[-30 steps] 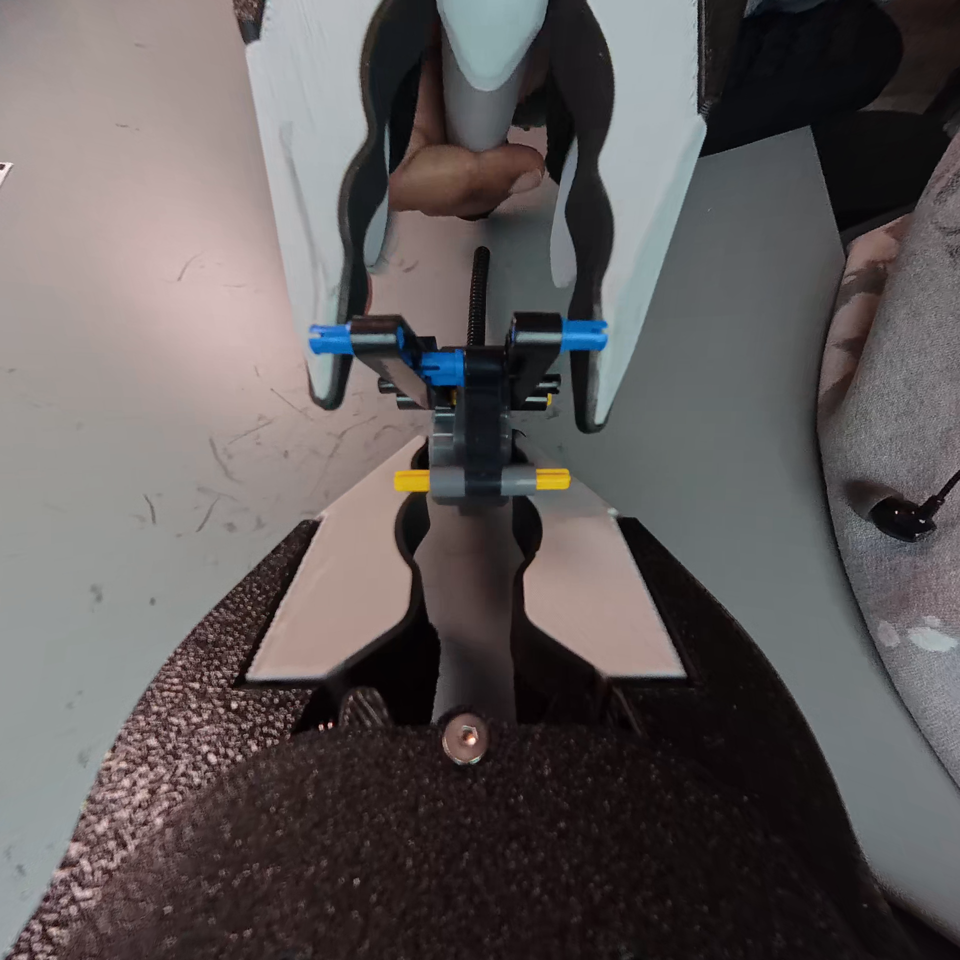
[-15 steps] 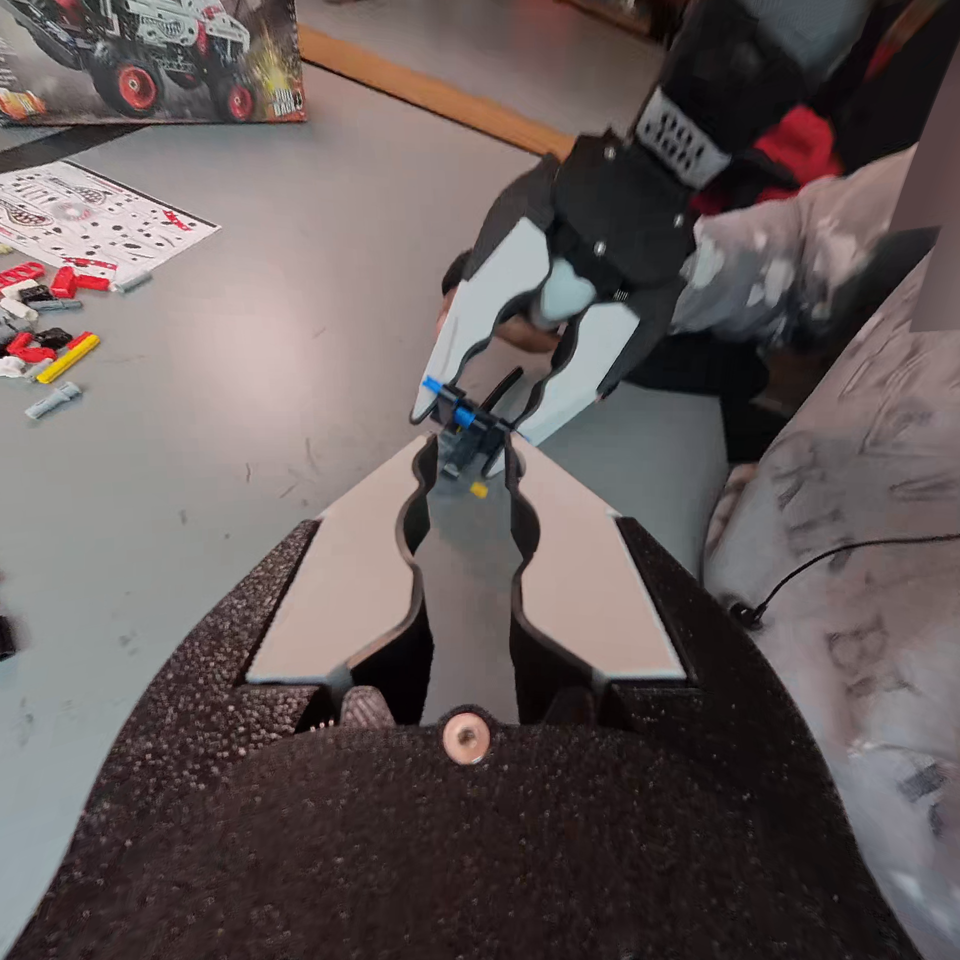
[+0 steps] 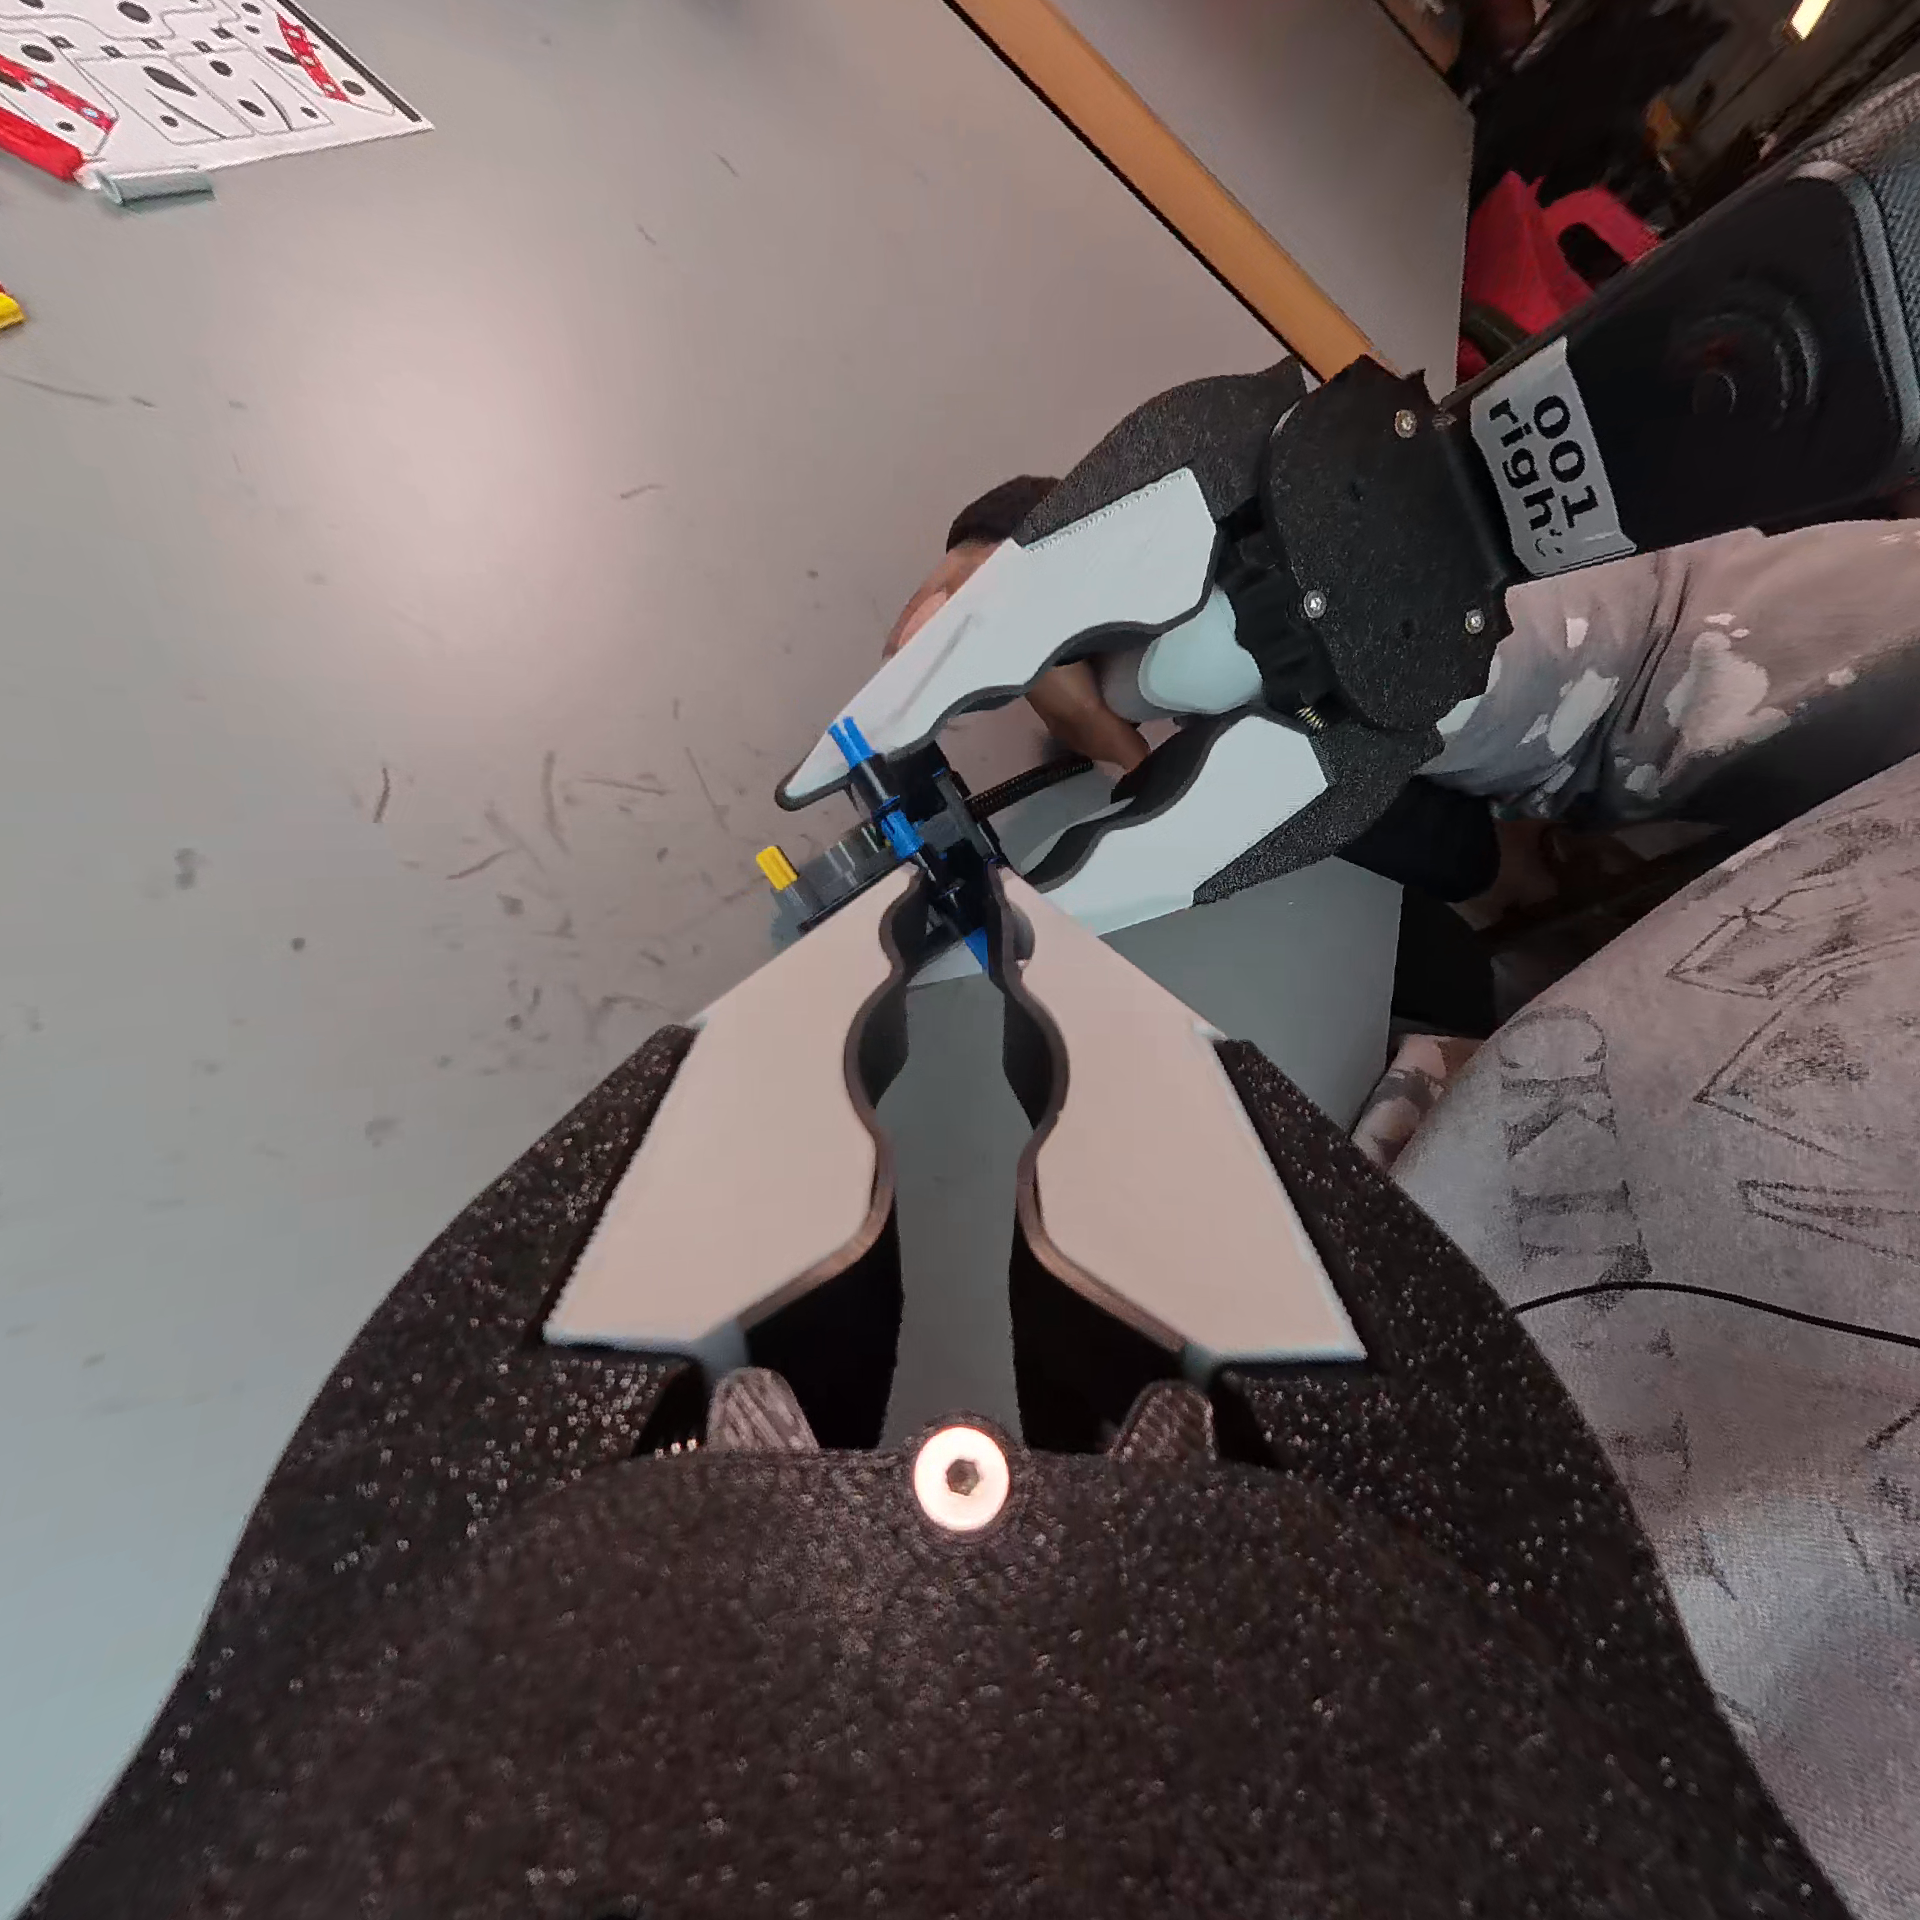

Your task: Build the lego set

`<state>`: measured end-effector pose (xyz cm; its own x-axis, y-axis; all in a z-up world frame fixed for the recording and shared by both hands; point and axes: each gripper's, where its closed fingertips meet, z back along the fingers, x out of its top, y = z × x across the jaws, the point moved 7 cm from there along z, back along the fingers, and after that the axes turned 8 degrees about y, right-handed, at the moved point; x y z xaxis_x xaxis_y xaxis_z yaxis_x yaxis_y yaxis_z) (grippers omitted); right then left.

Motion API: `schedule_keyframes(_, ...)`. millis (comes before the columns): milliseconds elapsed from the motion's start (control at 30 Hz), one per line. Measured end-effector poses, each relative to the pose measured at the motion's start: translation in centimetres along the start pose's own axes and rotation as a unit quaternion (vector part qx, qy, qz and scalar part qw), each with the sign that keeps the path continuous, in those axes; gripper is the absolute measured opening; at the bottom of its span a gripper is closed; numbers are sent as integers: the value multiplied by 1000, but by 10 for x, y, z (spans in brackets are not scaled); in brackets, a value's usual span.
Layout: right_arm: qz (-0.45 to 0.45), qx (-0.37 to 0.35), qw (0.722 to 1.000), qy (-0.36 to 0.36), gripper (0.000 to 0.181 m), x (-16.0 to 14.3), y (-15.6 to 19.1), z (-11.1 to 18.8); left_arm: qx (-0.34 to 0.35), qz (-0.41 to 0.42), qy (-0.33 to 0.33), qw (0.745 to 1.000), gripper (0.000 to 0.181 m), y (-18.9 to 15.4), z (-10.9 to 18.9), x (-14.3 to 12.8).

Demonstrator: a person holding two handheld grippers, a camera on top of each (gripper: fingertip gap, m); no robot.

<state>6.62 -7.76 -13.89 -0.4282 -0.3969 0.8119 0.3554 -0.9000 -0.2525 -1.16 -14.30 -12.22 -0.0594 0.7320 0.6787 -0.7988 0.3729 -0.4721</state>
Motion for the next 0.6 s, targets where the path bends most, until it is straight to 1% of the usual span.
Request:
schedule_keyframes(133, -9, 5, 1000, -10, 34, -3, -2, 1, -18, -6, 20, 1000, 10, 3, -3, 4)
schedule_keyframes(267, -1, 0, 1000, -18, 34, -4, -6, 3, -27, -10, 27, 999, 9, 5, -4, 8)
schedule_keyframes(367, 15, -1, 1000, -11, 32, -6, -4, 3, -34, -10, 36, 999, 9, 6, -6, 7)
schedule_keyframes(600, 37, -8, 999, -5, 31, -5, -2, 3, -49, 1, 31, 998, 8, 7, -6, 5)
